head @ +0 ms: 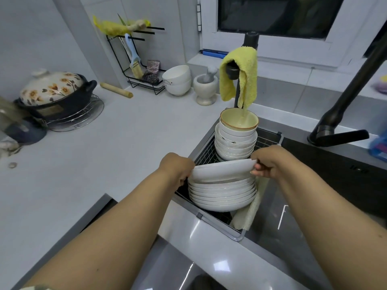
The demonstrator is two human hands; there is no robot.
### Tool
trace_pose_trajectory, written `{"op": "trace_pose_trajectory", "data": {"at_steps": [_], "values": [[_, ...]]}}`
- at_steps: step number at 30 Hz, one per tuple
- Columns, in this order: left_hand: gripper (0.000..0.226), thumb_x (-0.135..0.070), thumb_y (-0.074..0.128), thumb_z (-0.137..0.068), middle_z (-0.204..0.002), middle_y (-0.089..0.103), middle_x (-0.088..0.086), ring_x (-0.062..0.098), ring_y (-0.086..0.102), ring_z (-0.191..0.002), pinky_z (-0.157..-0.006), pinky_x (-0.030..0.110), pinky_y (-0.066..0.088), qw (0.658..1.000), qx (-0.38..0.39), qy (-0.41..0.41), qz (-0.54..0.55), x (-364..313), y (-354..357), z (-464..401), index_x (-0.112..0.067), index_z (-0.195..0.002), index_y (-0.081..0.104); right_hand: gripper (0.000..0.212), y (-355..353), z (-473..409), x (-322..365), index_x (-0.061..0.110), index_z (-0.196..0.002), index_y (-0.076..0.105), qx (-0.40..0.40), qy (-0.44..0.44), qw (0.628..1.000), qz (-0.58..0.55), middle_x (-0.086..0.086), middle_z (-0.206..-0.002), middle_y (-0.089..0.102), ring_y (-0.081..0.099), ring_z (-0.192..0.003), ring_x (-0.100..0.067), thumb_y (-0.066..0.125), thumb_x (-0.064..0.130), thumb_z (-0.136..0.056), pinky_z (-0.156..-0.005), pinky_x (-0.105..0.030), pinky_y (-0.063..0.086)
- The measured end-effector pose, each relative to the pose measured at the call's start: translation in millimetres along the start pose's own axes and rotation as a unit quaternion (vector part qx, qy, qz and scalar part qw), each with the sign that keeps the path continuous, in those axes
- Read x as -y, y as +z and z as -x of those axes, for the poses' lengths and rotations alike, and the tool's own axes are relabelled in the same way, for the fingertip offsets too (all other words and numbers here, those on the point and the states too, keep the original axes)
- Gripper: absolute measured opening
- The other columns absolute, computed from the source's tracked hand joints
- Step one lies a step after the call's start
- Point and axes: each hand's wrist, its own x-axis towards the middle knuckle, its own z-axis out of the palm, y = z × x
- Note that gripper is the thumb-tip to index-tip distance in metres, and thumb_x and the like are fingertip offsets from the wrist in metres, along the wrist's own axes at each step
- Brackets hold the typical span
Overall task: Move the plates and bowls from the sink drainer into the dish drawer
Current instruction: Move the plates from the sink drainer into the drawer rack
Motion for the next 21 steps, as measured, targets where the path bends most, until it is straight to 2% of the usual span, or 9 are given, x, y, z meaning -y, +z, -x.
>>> {"op": "trace_pose_trajectory", "data": {"at_steps": [3, 6, 9, 11, 13, 15, 18, 21], "values": [[0.008, 0.0, 0.048, -0.077, -0.07, 0.046, 0.011, 0.019, 0.032, -0.051, -0.044, 0.02, 0.025, 0.999, -0.017, 0.0, 0.051, 6, -11, 16, -0.008, -0.074, 0.046, 0.017, -1, 19, 3, 0.002, -0.073, 0.052, 0.0, -0.016, 0.999, -0.045, -0.002, -0.028, 0.044, 0.041, -0.021, -0.004, 0.051, 0.001, -0.09, -0.029, -0.018, 0.044], [0.012, 0.0, 0.048, -0.074, -0.06, 0.045, 0.01, 0.019, 0.033, -0.047, -0.046, 0.02, 0.026, 0.994, -0.028, 0.011, 0.107, 17, -25, 35, -0.006, -0.065, 0.046, 0.012, 5, 43, 8, 0.0, -0.074, 0.054, 0.003, -0.053, 0.995, -0.086, -0.001, -0.026, 0.041, 0.042, -0.025, -0.006, 0.051, -0.004, -0.085, -0.031, -0.019, 0.046], [0.016, 0.0, 0.046, -0.074, -0.048, 0.046, 0.007, 0.016, 0.034, -0.041, -0.044, 0.019, 0.027, 0.985, -0.039, 0.005, 0.166, 36, -42, 59, -0.005, -0.059, 0.048, 0.018, 21, 74, 14, -0.001, -0.067, 0.051, 0.016, -0.096, 0.989, -0.11, 0.0, -0.025, 0.036, 0.04, -0.042, -0.014, 0.046, -0.01, -0.082, -0.039, -0.024, 0.053], [0.017, -0.002, 0.044, -0.076, -0.043, 0.046, 0.004, 0.014, 0.032, -0.038, -0.041, 0.019, 0.026, 0.978, -0.038, 0.002, 0.204, 55, -57, 73, -0.005, -0.06, 0.049, 0.024, 37, 95, 15, 0.002, -0.063, 0.048, 0.03, -0.122, 0.984, -0.123, 0.001, -0.025, 0.033, 0.038, -0.036, -0.012, 0.044, -0.011, -0.083, -0.036, -0.021, 0.051], [0.02, -0.006, 0.042, -0.081, -0.044, 0.049, 0.004, 0.014, 0.033, -0.037, -0.039, 0.018, 0.024, 0.973, -0.021, 0.009, 0.231, 79, -73, 87, -0.006, -0.063, 0.052, 0.024, 58, 114, 13, 0.003, -0.061, 0.046, 0.052, -0.143, 0.98, -0.129, 0.001, -0.025, 0.031, 0.034, -0.025, -0.007, 0.045, -0.01, -0.081, -0.032, -0.016, 0.045], [0.022, -0.007, 0.039, -0.084, -0.044, 0.051, 0.004, 0.014, 0.035, -0.037, -0.039, 0.017, 0.023, 0.965, -0.019, 0.02, 0.263, 105, -91, 102, -0.006, -0.069, 0.054, 0.022, 82, 135, 8, 0.004, -0.061, 0.046, 0.082, -0.166, 0.973, -0.134, 0.002, -0.027, 0.03, 0.031, -0.025, -0.007, 0.046, -0.01, -0.078, -0.033, -0.017, 0.041], [0.021, -0.005, 0.037, -0.086, -0.043, 0.051, 0.005, 0.014, 0.036, -0.038, -0.039, 0.017, 0.022, 0.951, -0.067, 0.032, 0.301, 146, -121, 130, -0.004, -0.075, 0.055, 0.025, 123, 169, -4, 0.007, -0.06, 0.044, 0.145, -0.207, 0.957, -0.141, 0.003, -0.03, 0.03, 0.028, -0.029, -0.009, 0.043, -0.011, -0.077, -0.033, -0.018, 0.036], [0.025, -0.006, 0.036, -0.088, -0.043, 0.05, 0.006, 0.015, 0.035, -0.039, -0.039, 0.018, 0.022, 0.936, -0.121, 0.019, 0.331, 191, -150, 162, -0.005, -0.071, 0.054, 0.023, 164, 205, -21, 0.007, -0.061, 0.046, 0.204, -0.225, 0.944, -0.129, 0.003, -0.033, 0.03, 0.028, -0.03, -0.008, 0.043, -0.01, -0.076, -0.034, -0.016, 0.034]]}}
